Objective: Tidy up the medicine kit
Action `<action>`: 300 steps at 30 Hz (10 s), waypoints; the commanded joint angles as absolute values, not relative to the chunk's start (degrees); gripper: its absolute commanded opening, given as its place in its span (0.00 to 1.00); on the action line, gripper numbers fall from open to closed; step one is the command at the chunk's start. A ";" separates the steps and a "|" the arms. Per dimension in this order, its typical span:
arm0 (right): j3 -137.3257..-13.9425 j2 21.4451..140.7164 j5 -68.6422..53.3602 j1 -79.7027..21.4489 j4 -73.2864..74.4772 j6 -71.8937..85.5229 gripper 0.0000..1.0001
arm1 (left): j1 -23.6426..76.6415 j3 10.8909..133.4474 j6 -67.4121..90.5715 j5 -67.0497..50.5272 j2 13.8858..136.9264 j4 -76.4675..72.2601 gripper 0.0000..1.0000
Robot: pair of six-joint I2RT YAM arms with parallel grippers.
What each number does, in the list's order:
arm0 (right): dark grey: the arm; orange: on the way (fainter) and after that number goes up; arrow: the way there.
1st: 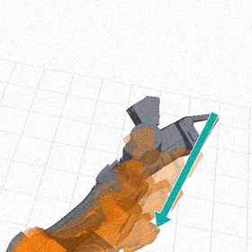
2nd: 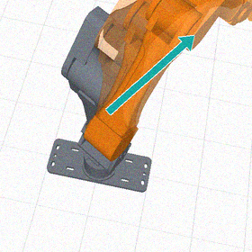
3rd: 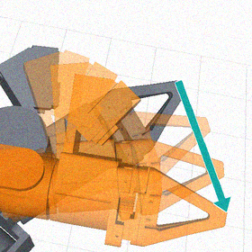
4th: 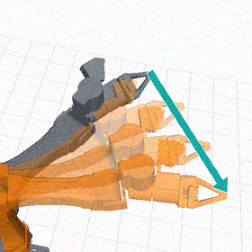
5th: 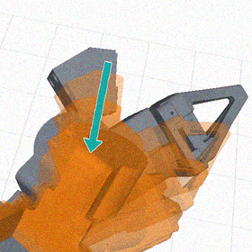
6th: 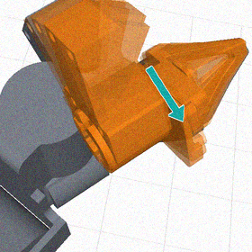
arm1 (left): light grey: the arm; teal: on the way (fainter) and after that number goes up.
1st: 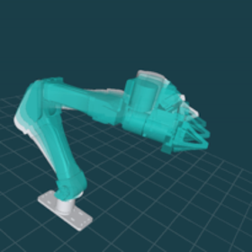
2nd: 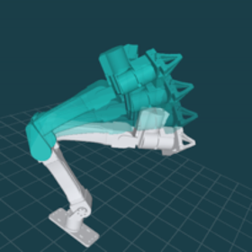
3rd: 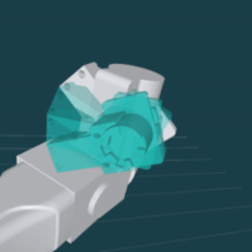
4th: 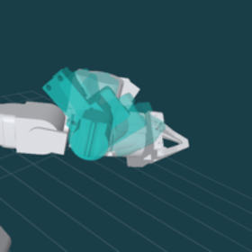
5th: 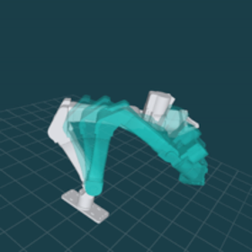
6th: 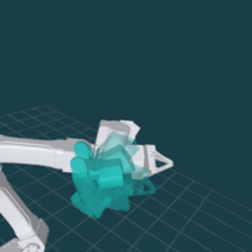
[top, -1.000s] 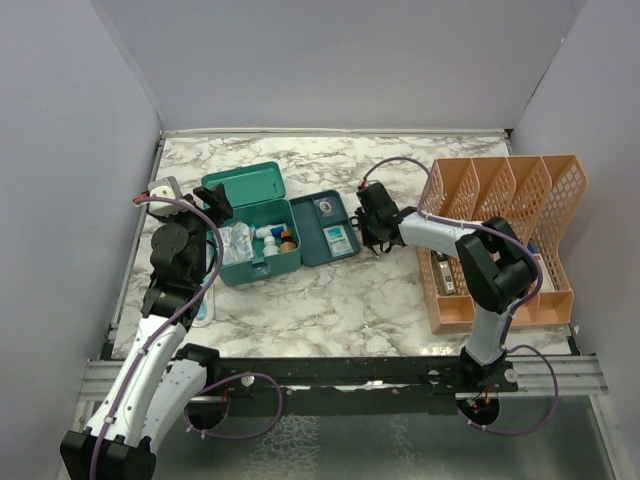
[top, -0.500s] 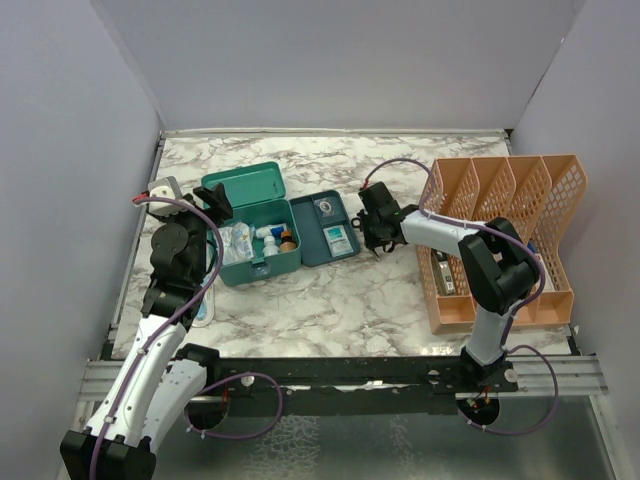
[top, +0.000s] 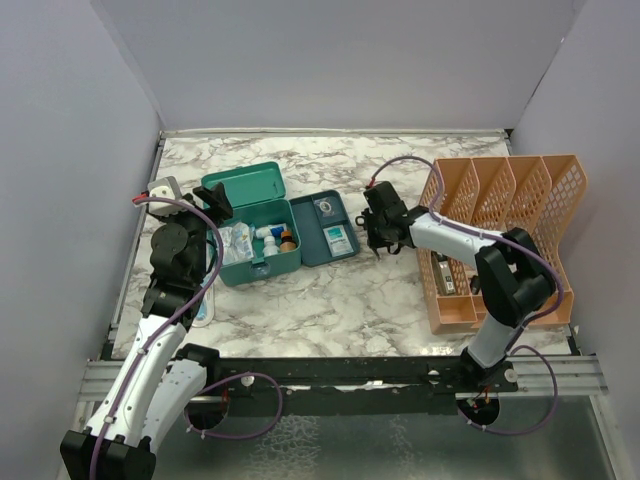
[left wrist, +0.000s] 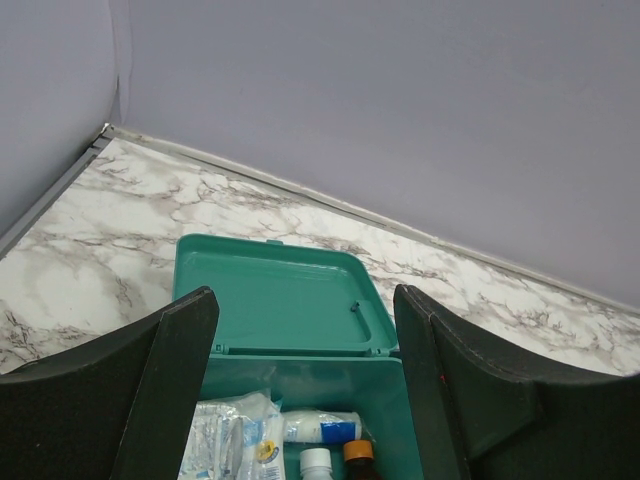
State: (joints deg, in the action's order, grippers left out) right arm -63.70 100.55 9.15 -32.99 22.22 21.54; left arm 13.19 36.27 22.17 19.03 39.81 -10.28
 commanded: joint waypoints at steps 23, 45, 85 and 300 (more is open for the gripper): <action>-75.37 103.88 7.48 -42.76 13.29 30.40 0.10 | 13.01 35.68 21.70 19.51 38.62 -12.54 0.74; -85.67 118.84 5.34 -45.64 15.58 31.31 0.18 | 13.01 35.86 20.87 17.88 39.09 -12.97 0.74; -86.45 119.20 16.21 -45.61 22.45 28.50 0.20 | 12.96 37.09 20.62 17.67 40.52 -10.54 0.75; -116.37 125.69 -20.95 -49.53 42.54 -31.83 0.18 | 3.60 54.23 24.76 2.52 60.24 24.05 0.83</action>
